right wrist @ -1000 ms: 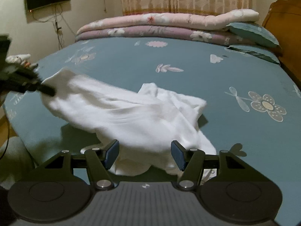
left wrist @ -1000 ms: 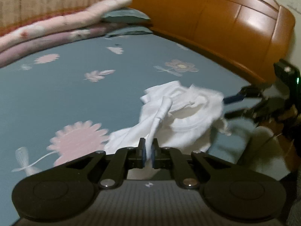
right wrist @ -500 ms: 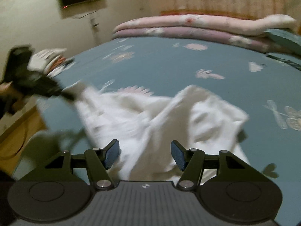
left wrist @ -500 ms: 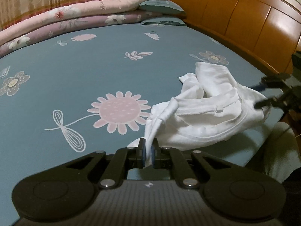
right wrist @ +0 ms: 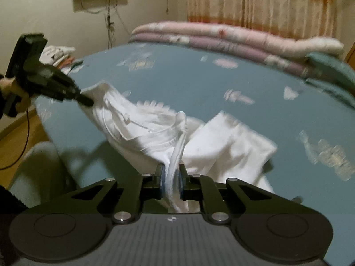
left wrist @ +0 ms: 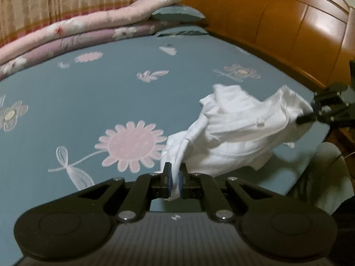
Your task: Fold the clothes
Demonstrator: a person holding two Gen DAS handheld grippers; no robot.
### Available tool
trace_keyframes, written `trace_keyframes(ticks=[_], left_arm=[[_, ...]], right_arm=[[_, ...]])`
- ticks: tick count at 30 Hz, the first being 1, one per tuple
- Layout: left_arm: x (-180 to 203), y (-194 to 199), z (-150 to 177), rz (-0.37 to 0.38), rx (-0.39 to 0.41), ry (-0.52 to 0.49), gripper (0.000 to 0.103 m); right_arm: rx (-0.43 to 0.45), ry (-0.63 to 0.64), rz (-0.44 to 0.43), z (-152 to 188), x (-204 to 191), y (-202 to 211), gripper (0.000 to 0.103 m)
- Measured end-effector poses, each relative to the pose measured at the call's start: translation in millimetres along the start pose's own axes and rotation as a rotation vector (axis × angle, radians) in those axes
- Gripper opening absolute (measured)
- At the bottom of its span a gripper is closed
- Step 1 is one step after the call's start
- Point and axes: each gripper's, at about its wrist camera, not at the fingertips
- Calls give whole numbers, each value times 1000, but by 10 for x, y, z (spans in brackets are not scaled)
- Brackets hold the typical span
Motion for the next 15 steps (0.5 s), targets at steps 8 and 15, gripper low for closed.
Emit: trace_keyframes(ticks=[8, 15], left_arm=[[373, 212, -302, 93, -8, -107, 4], [735, 596, -794, 108, 24, -287, 4]], right_arm=[[-38, 183, 10, -216, -118, 466, 11], [-102, 368, -19, -664, -105, 742, 7]])
Point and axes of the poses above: each gripper's, at about its wrist camera, not at the fingertips, and y roughly against the way its jaws point, x to its right, z to its underside, and after that the axes turned 9 degrees about x, right-handed
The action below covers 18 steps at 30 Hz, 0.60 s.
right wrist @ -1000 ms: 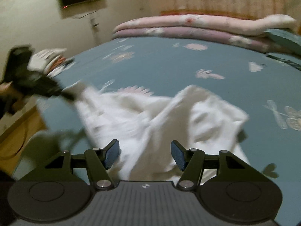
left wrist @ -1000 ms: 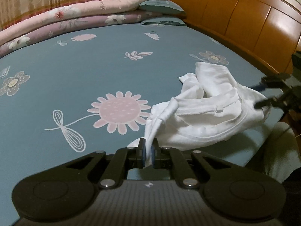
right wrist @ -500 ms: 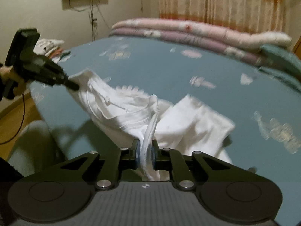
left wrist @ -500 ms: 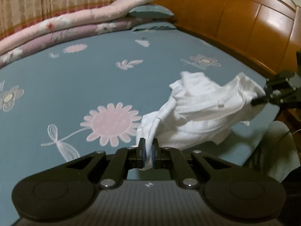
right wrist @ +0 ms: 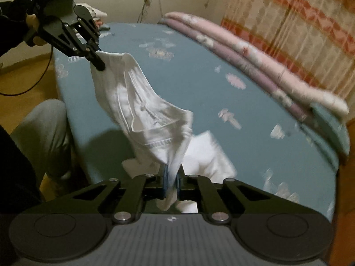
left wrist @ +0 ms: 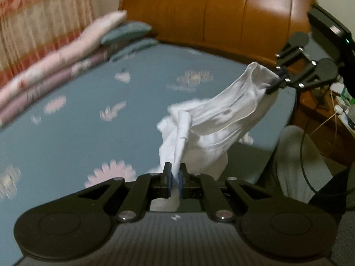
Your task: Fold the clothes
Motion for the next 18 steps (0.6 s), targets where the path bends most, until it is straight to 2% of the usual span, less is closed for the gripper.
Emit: trace_keyframes(ticks=[6, 12, 16, 17, 18], left_arm=[[94, 402, -478, -62, 111, -80, 4], [121, 686, -833, -126, 218, -124, 3], [35, 747, -989, -101, 293, -85, 3], [9, 693, -972, -70, 294, -68, 4], [-14, 624, -940, -32, 291, -50, 10]], right_arm=[[91, 68, 111, -462, 163, 489, 7], [198, 101, 206, -748, 263, 917, 5], [267, 62, 232, -890, 420, 988, 5], [266, 55, 234, -894, 455, 937, 5], [263, 48, 237, -896, 489, 881, 5]])
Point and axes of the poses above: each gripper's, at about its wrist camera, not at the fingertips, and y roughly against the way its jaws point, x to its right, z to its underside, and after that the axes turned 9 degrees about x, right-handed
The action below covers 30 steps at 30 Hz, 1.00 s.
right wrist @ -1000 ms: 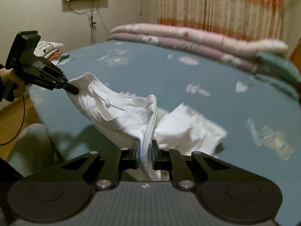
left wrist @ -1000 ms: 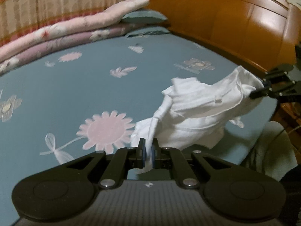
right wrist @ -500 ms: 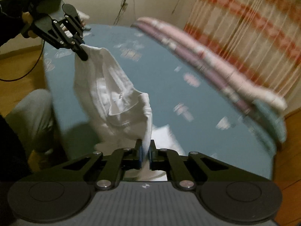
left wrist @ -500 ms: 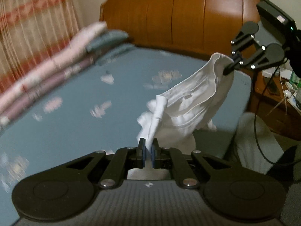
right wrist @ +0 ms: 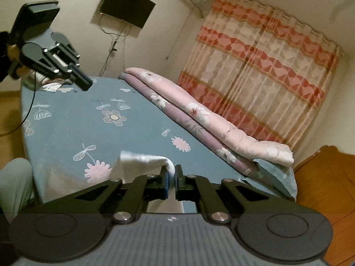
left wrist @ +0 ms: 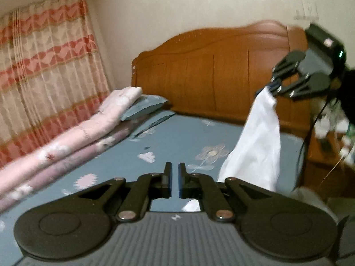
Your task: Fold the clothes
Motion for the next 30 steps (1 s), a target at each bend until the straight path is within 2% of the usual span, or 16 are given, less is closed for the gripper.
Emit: trace_keyframes(ticks=[4, 8, 11, 16, 19, 23, 24, 25, 26, 27, 30], left_arm=[[193, -304, 441, 66, -84, 10, 22], [638, -540, 965, 195, -151, -29, 43], [1115, -747, 1368, 271, -203, -148, 45], [1796, -1123, 1963, 224, -216, -361, 45], [2108, -1348, 2232, 128, -195, -517, 45], [2338, -1609, 2473, 4, -162, -699, 49], [2348, -1659, 2501, -2, -173, -709, 48], [2340, -1704, 2517, 3, -191, -706, 42], [2303, -1709, 2489, 13, -205, -669, 14], [2252, -1696, 2442, 24, -217, -617, 1], [1907, -1466, 2173, 1, -194, -470, 1]], right_arm=[[-22, -19, 12, 10, 71, -226, 5], [-56, -31, 17, -54, 114, -420, 5], [-83, -36, 8, -154, 106, -527, 5], [-121, -37, 2, -311, 34, -704, 5], [-128, -37, -6, -358, -46, -720, 5], [-134, -39, -20, -360, -105, -729, 5], [-132, -44, -23, -354, -107, -720, 5], [-132, -47, -23, -347, -104, -711, 5], [-132, -50, -23, -340, -102, -701, 5], [-137, -50, -17, -315, -91, -689, 6], [-154, -57, -2, -218, -41, -658, 6]])
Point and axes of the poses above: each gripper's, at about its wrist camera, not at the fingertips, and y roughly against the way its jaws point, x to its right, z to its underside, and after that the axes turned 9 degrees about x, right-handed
